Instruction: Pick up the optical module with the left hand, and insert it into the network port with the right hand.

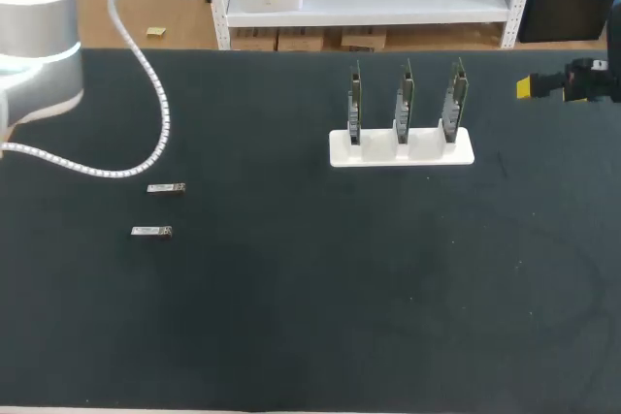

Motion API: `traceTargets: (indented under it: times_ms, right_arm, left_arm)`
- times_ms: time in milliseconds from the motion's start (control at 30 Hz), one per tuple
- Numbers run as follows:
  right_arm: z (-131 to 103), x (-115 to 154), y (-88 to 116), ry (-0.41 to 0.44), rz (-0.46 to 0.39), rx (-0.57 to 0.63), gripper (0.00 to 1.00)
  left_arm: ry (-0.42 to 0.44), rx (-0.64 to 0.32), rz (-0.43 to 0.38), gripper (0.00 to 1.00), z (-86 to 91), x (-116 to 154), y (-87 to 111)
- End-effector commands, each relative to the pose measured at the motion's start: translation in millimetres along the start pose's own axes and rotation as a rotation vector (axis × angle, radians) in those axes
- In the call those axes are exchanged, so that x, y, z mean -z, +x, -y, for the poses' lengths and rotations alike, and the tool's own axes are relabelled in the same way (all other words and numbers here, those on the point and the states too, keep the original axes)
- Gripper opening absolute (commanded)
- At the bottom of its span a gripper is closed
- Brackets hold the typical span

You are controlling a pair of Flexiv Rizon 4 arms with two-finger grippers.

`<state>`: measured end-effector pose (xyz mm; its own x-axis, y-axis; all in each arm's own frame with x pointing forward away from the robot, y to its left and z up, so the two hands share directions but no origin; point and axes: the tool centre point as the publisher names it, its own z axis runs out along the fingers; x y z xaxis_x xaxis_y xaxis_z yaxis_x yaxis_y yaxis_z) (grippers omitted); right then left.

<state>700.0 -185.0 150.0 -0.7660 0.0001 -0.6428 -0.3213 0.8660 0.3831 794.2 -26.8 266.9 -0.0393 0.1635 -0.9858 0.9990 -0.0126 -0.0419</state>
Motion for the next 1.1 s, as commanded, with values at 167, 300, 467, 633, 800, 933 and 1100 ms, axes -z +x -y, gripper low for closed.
traceTargets:
  times_ms: [167,300,467,633,800,933,1100]
  right_arm:
    - [0.0,0.0,0.0,0.000,0.000,0.000,1.00]
    - [0.0,0.0,0.0,0.000,0.000,0.000,1.00]
    - [0.0,0.0,0.0,0.000,0.000,0.000,1.00]
    - [0.0,0.0,0.0,0.000,0.000,0.000,1.00]
    - [0.0,0.0,0.0,0.000,0.000,0.000,1.00]
    - [0.0,0.0,0.0,0.000,0.000,0.000,1.00]
    - [0.0,0.0,0.0,0.000,0.000,0.000,1.00]
  left_arm:
    - [0.037,0.004,0.026,0.00,2.3,-28.8,9.2]
    - [0.039,0.020,0.039,0.00,4.6,-41.8,14.6]
    - [0.036,0.043,0.064,0.00,5.5,-58.1,18.3]
    - [0.044,0.080,0.093,0.00,6.7,-72.2,26.5]
    - [0.037,0.084,0.109,0.00,6.1,-83.8,33.2]
    - [0.027,0.102,0.113,0.00,4.0,-90.1,39.7]
    - [0.021,0.102,0.108,0.00,2.8,-93.8,47.7]
